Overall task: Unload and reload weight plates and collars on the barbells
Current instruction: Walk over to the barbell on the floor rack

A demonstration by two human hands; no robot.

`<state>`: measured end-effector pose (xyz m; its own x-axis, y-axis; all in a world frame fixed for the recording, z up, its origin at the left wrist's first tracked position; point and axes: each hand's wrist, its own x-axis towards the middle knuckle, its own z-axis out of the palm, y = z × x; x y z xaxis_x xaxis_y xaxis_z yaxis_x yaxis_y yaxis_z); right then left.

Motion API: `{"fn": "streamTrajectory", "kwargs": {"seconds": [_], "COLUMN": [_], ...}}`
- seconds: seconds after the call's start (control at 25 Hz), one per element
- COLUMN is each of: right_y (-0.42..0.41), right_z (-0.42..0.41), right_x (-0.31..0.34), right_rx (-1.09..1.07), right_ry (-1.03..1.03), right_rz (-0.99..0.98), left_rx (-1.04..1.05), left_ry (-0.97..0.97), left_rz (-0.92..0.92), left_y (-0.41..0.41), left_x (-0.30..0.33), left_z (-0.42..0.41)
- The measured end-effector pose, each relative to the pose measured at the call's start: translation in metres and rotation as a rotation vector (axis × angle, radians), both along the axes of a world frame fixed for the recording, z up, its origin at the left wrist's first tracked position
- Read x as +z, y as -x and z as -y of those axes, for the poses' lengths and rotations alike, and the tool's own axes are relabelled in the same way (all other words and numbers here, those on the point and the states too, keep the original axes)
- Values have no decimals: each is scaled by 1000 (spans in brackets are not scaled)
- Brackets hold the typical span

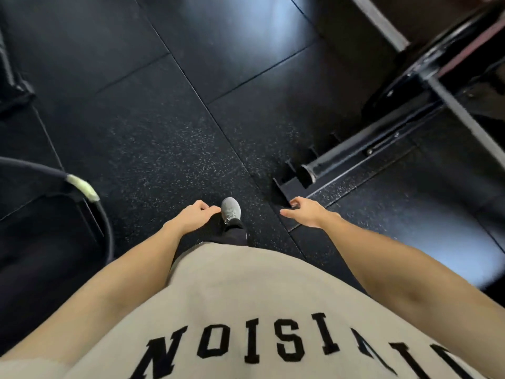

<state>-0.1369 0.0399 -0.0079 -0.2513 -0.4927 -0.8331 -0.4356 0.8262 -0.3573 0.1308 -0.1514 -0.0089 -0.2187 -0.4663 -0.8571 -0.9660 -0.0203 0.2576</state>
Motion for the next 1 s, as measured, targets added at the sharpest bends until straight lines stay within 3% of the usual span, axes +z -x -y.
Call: {"fn": "streamTrajectory", "kwargs": {"seconds": [0.44,1.0], "right_y": [66,250], "right_z": [277,587], "right_x": [14,-7], "right_rx": [-28,-47], "right_ry": [62,85], "right_rz": [-66,-40], "left_rx": [-43,-56], "left_ry": [9,50], "left_rz": [-81,-112], "left_y": [66,249], "left_x": [19,22], "left_z": [280,591]}}
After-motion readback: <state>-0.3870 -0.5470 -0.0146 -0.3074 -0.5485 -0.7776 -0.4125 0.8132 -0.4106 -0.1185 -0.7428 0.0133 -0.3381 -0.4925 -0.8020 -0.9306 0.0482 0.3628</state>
